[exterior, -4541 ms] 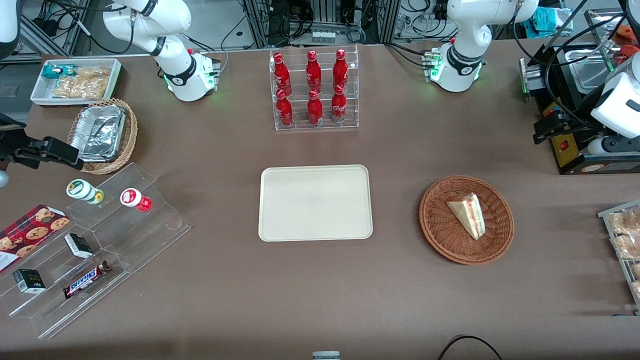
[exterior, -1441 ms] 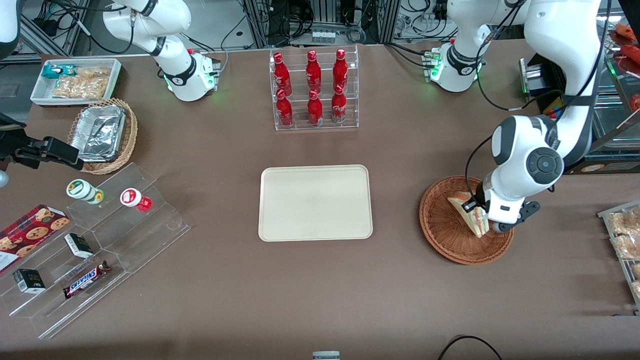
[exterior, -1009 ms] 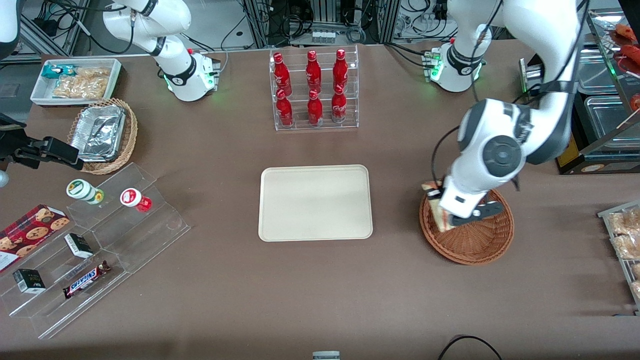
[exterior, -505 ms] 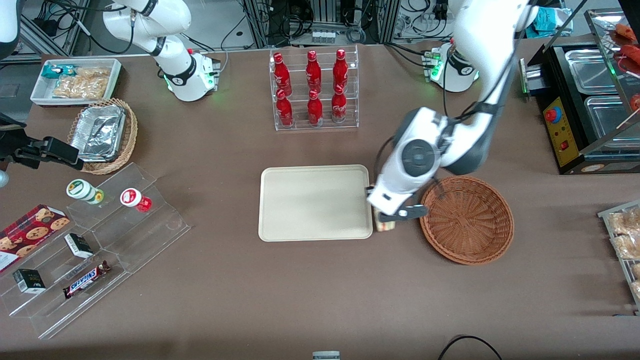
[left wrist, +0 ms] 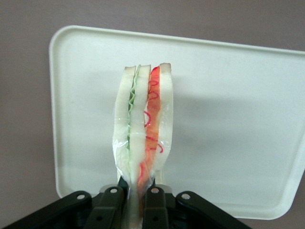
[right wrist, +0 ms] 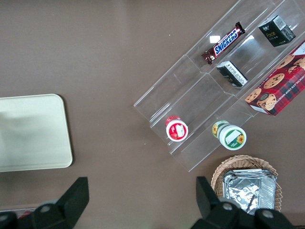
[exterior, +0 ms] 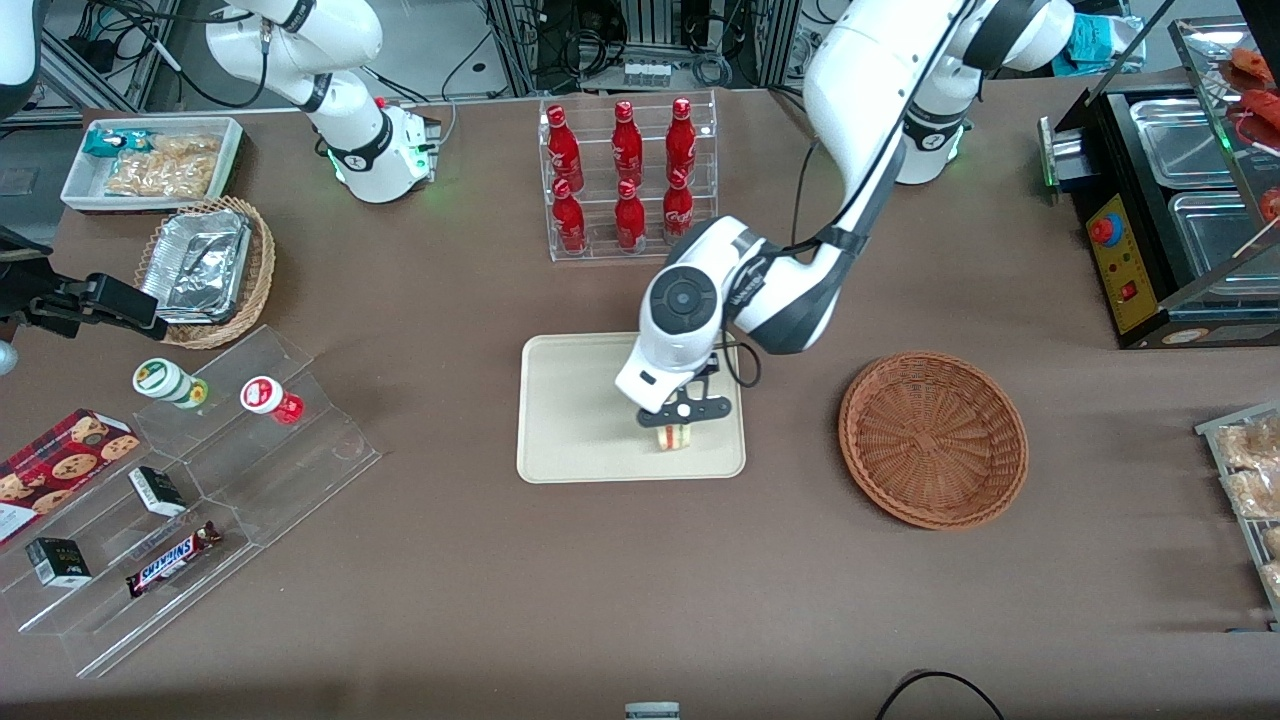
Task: Place sandwich from basket to tray
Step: 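Lower the sandwich onto the tray and open the left gripper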
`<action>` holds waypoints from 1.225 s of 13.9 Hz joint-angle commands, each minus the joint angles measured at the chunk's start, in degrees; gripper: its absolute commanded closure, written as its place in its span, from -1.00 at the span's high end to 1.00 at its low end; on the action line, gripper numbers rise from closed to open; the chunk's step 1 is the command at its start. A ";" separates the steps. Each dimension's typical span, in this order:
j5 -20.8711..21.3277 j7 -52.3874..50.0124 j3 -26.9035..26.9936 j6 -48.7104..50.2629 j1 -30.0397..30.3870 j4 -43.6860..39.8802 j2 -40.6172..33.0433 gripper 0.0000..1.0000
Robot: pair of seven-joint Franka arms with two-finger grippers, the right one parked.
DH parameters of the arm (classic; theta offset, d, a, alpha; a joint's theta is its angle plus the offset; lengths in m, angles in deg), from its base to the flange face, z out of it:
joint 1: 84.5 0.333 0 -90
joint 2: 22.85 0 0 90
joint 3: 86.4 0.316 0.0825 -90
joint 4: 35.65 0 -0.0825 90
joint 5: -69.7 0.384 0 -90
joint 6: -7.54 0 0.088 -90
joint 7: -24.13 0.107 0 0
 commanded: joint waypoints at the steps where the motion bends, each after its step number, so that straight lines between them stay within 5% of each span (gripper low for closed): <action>1: -0.24 -0.90 0.76 -1.11 -2.80 -2.94 2.97 -1.00; 8: -0.95 -2.04 0.68 -2.87 -5.35 -4.61 6.76 -0.97; 9: -0.95 -3.35 0.59 -3.05 -5.36 -4.69 6.93 -0.84; 10: -0.95 -4.40 0.59 -3.49 -5.36 -4.61 6.93 -0.35; 11: -0.86 -4.15 0.68 -3.58 -5.36 -4.52 6.67 0.99; 17: 0.54 -4.68 2.08 1.76 -5.09 -3.47 0.10 1.00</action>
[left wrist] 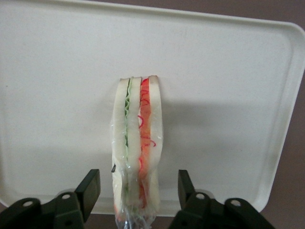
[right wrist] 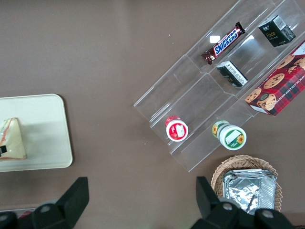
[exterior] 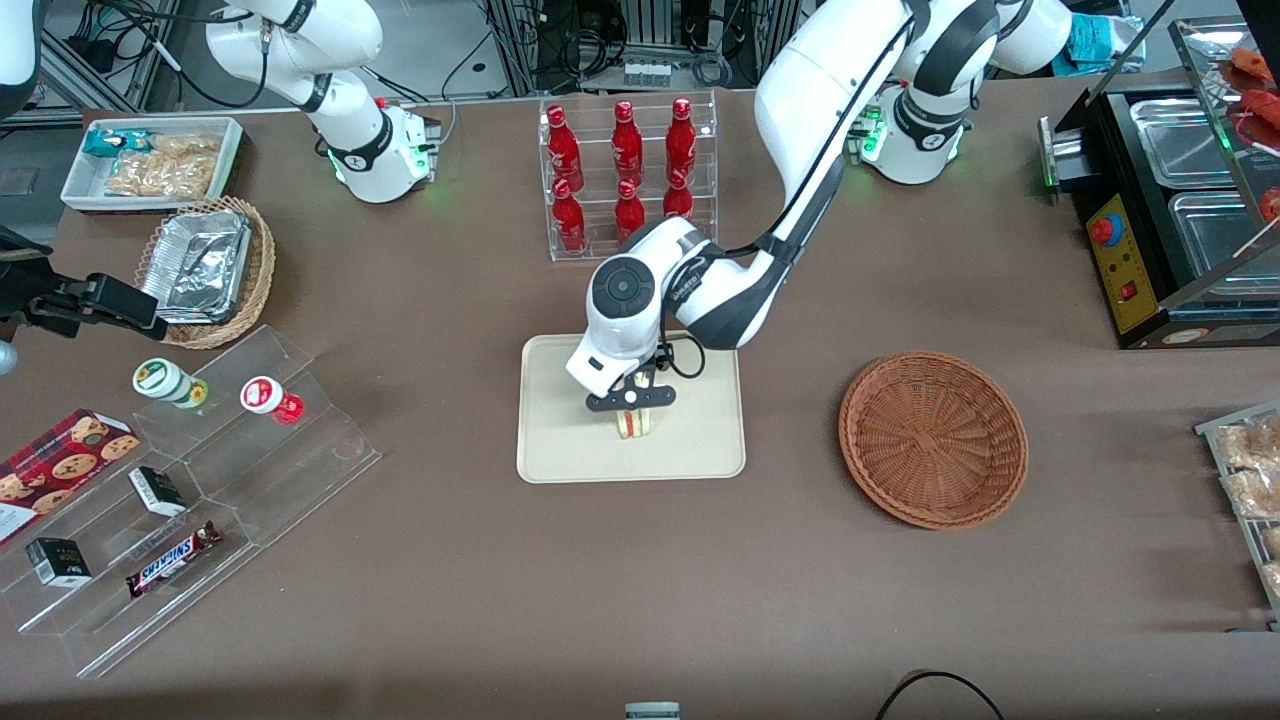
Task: Place sandwich from basket to tray
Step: 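Lower the sandwich onto the tray and open the left gripper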
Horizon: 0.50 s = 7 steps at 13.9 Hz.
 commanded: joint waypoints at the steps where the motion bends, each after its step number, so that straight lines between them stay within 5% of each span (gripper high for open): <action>1: 1.39 -0.56 2.86 5.99 -0.41 0.90 -5.47 1.00; 7: 1.49 -1.43 4.10 17.70 6.78 7.47 -14.79 1.00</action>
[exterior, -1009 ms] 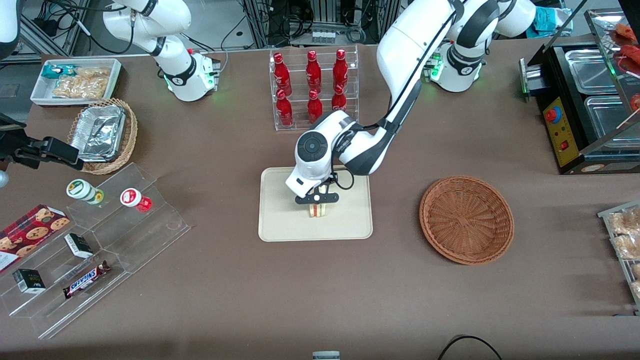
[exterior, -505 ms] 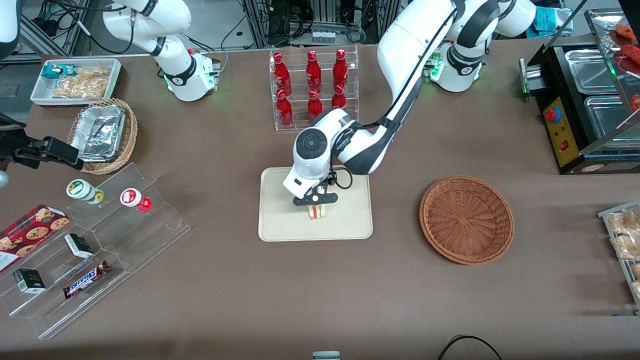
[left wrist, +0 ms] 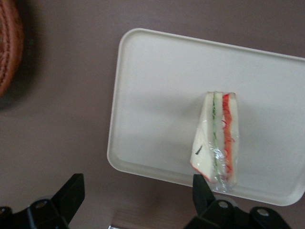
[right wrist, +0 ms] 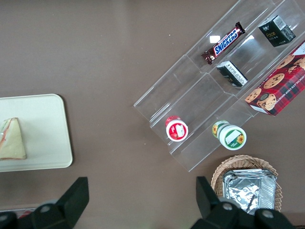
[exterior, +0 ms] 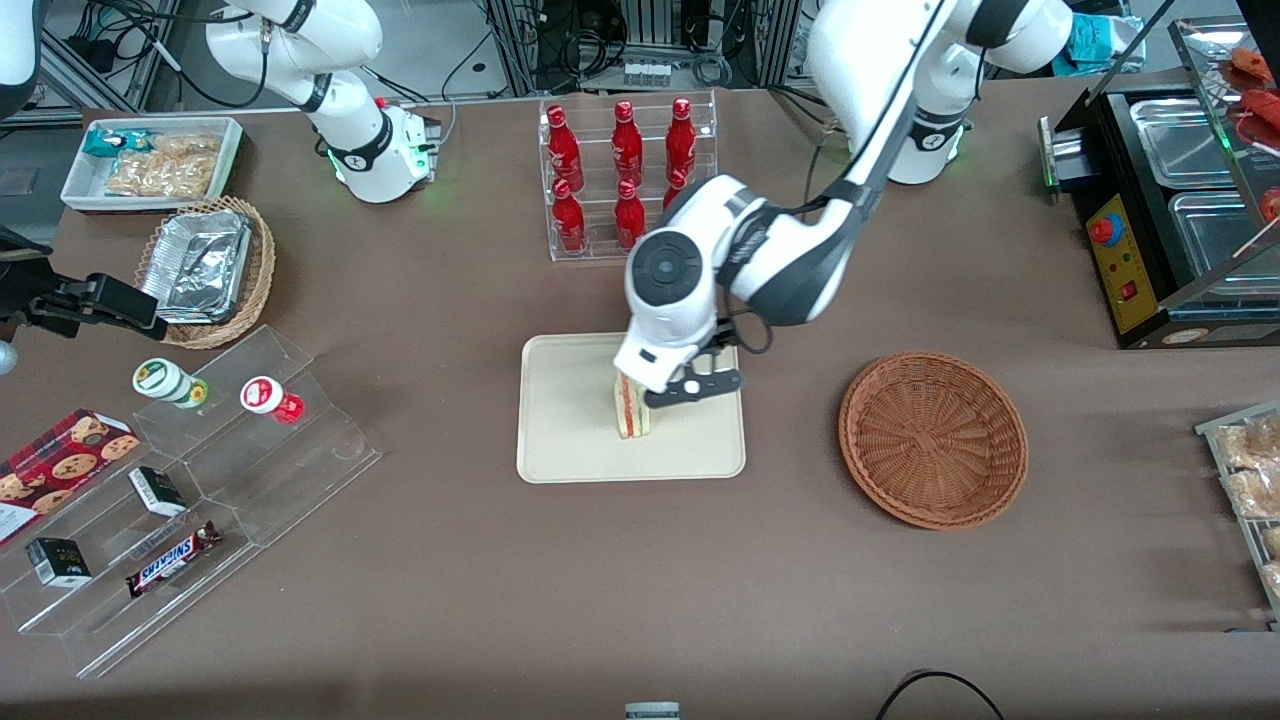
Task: Place sandwich from basket to tray
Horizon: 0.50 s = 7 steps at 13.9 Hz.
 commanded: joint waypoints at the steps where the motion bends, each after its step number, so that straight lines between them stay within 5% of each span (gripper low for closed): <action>1: 0.80 0.21 -0.44 -0.04 4.58 7.21 -5.57 1.00; 7: 0.72 16.01 -0.44 0.31 14.33 21.27 -18.75 1.00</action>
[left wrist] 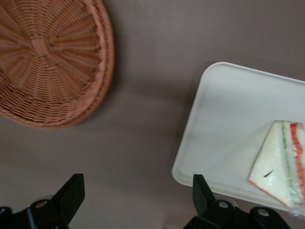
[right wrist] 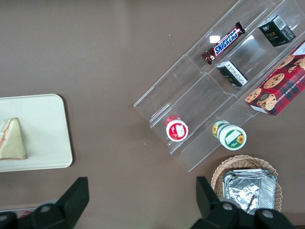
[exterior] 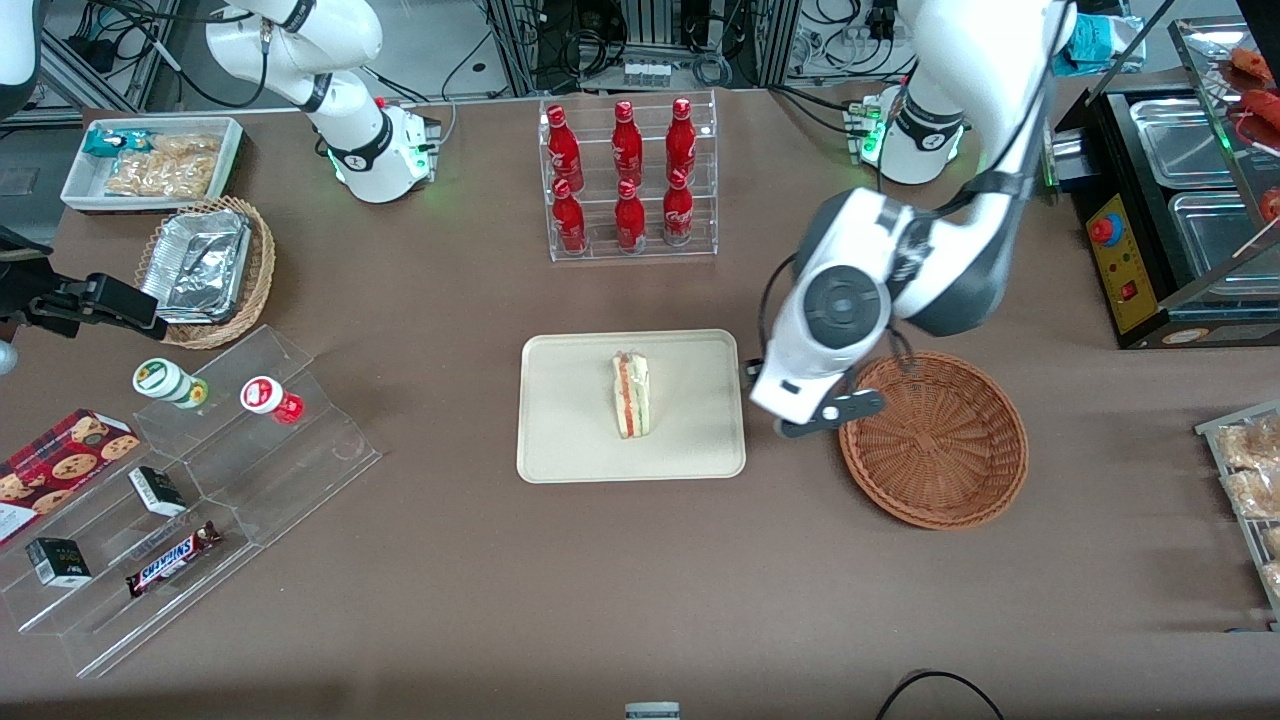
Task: Place sandwich from basket to tray
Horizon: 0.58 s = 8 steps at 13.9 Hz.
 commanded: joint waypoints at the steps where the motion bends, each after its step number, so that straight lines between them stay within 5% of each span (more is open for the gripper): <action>1: 0.69 6.27 -0.57 0.10 3.81 8.90 -8.59 1.00; 8: 1.22 16.21 -1.36 2.38 13.02 17.53 -20.64 1.00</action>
